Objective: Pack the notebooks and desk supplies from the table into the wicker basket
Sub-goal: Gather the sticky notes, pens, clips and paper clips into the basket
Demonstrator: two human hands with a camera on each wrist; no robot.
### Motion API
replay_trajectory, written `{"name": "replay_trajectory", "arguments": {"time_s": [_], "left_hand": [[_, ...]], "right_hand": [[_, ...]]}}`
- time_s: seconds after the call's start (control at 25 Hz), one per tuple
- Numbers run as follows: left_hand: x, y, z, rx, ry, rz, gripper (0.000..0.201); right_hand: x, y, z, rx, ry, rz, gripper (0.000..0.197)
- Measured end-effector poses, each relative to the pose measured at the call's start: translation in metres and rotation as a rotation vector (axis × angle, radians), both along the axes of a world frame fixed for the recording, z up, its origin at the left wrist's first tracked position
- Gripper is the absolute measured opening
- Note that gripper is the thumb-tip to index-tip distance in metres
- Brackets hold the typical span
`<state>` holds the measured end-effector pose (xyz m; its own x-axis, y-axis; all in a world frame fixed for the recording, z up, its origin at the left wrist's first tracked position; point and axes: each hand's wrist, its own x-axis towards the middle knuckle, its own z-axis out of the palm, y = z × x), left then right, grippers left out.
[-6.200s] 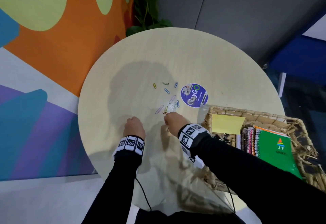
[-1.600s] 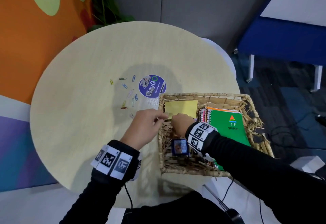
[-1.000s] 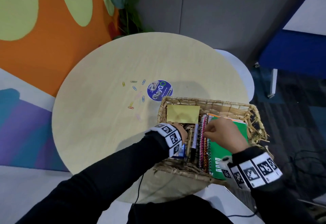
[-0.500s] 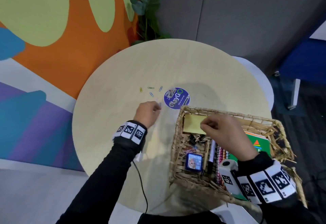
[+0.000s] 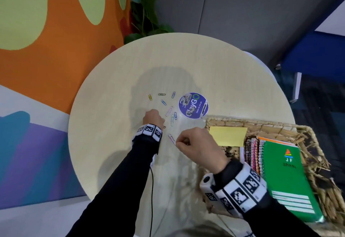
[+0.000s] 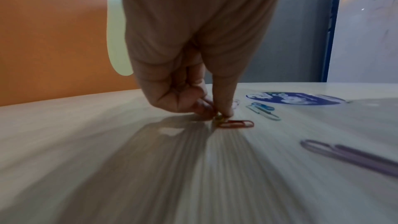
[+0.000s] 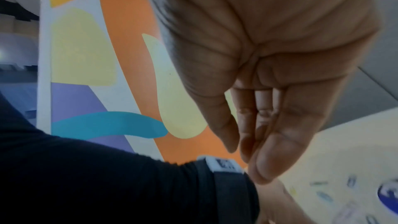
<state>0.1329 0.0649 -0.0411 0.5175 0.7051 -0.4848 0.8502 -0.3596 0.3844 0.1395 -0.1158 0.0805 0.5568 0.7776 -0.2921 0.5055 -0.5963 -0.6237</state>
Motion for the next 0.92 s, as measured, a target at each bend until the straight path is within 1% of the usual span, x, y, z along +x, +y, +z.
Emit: {"name": "replay_trajectory", "arguments": {"time_s": [0.08, 0.16, 0.28, 0.36, 0.48, 0.64, 0.72, 0.84, 0.92], "left_hand": [[0.004, 0.006, 0.000, 0.011, 0.023, -0.029, 0.024], [0.007, 0.007, 0.001, 0.033, 0.043, -0.084, 0.023], [0.009, 0.007, 0.005, 0.074, 0.036, -0.161, 0.021], [0.004, 0.009, 0.008, 0.077, 0.005, -0.158, 0.021], [-0.012, 0.018, 0.022, 0.085, -0.090, -0.097, 0.022], [-0.050, 0.016, 0.052, 0.108, -0.248, 0.000, 0.022], [-0.075, 0.006, 0.060, 0.095, -0.287, 0.030, 0.019], [-0.102, -0.012, 0.055, 0.047, -0.291, 0.040, 0.015], [-0.112, -0.023, 0.048, 0.025, -0.275, 0.051, 0.012]], "right_hand": [[-0.003, 0.024, -0.018, -0.043, 0.055, -0.063, 0.020], [-0.001, 0.047, -0.042, -0.134, 0.094, -0.141, 0.021], [0.005, 0.070, -0.073, -0.305, 0.065, -0.255, 0.023], [0.007, 0.077, -0.088, -0.366, 0.038, -0.294, 0.025], [0.008, 0.081, -0.104, -0.401, -0.022, -0.285, 0.024], [0.012, 0.087, -0.116, -0.403, -0.010, -0.301, 0.024], [0.014, 0.089, -0.117, -0.409, -0.009, -0.304, 0.024], [0.014, 0.089, -0.110, -0.435, -0.013, -0.285, 0.025], [0.012, 0.089, -0.097, -0.416, -0.020, -0.252, 0.026]]}}
